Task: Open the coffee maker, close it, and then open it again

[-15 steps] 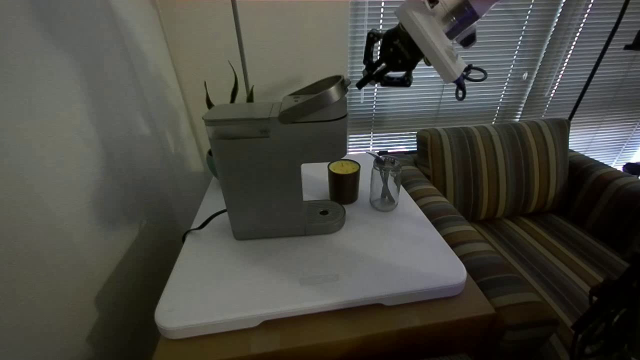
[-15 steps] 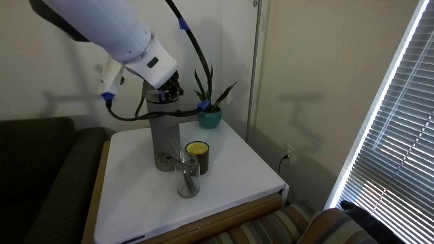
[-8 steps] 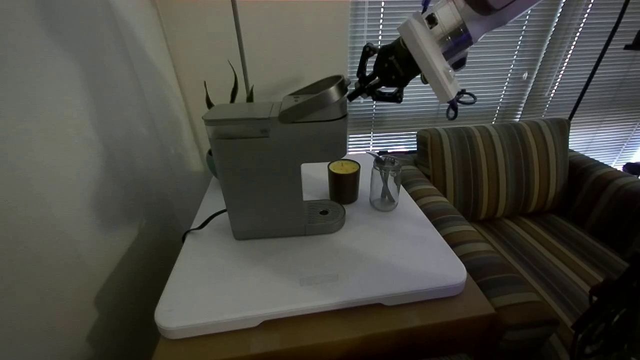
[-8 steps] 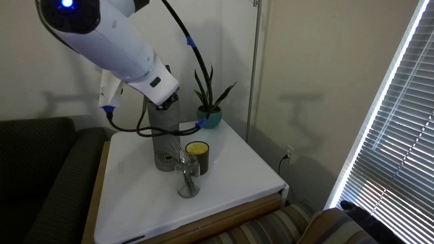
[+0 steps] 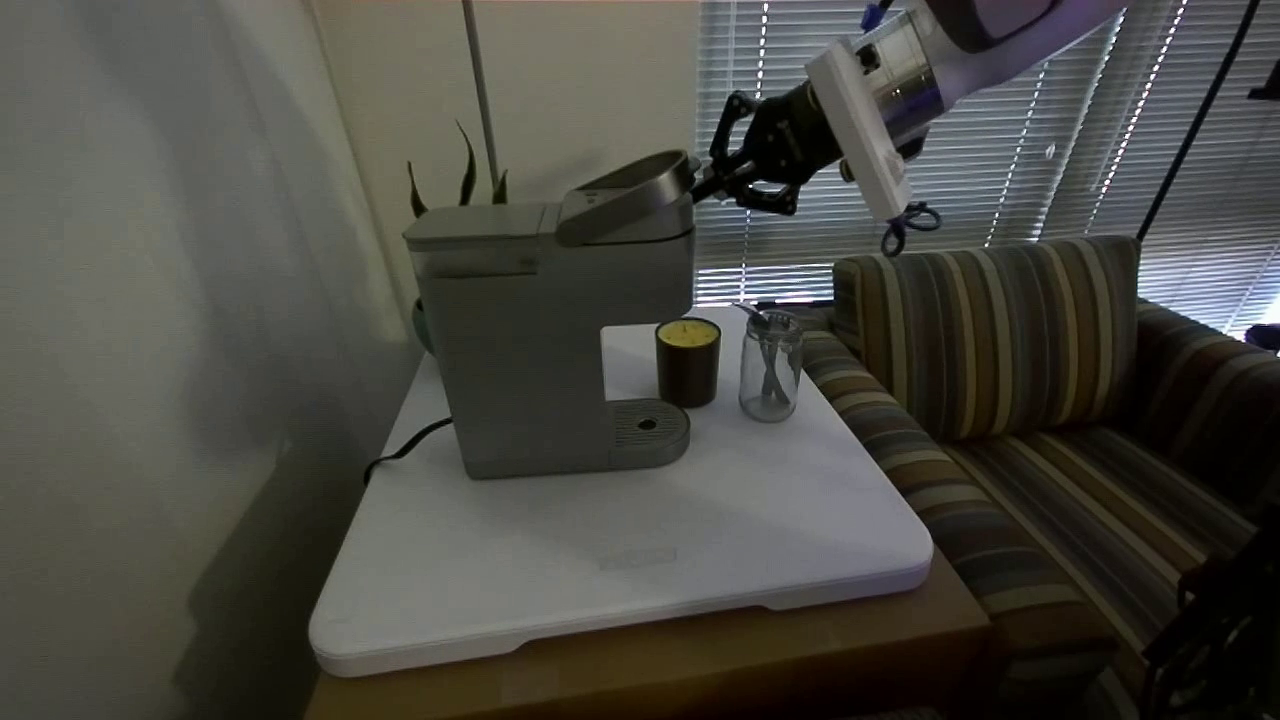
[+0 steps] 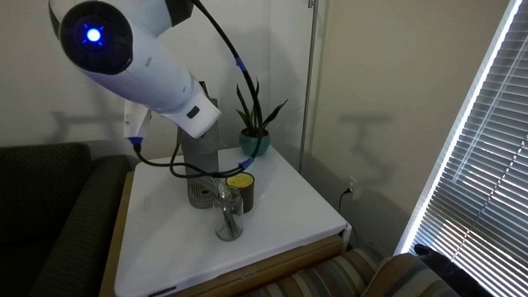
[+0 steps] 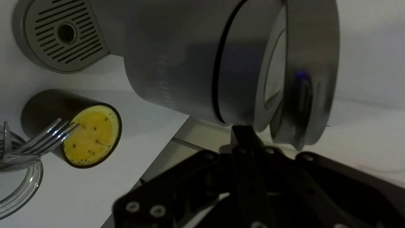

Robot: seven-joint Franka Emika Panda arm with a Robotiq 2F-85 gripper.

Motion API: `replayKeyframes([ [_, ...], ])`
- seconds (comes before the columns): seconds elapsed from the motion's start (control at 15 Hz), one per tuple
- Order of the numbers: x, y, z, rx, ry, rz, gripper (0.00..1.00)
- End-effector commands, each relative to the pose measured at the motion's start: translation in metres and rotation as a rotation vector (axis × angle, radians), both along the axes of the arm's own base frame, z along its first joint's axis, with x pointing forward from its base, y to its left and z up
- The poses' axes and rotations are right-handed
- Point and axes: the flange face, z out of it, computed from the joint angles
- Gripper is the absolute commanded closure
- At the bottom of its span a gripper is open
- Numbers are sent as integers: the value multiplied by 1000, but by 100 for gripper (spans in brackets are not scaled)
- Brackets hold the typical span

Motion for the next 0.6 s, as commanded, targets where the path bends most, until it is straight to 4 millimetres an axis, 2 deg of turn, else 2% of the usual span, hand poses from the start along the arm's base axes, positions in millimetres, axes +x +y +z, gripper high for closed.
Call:
replayKeyframes([
  [0.0, -3, -1, -10, 27, -22, 14, 100],
  [0.33, -8, -1, -10, 25, 1, 24, 100],
  [0.53, -14, -2, -2, -8, 14, 37, 100],
])
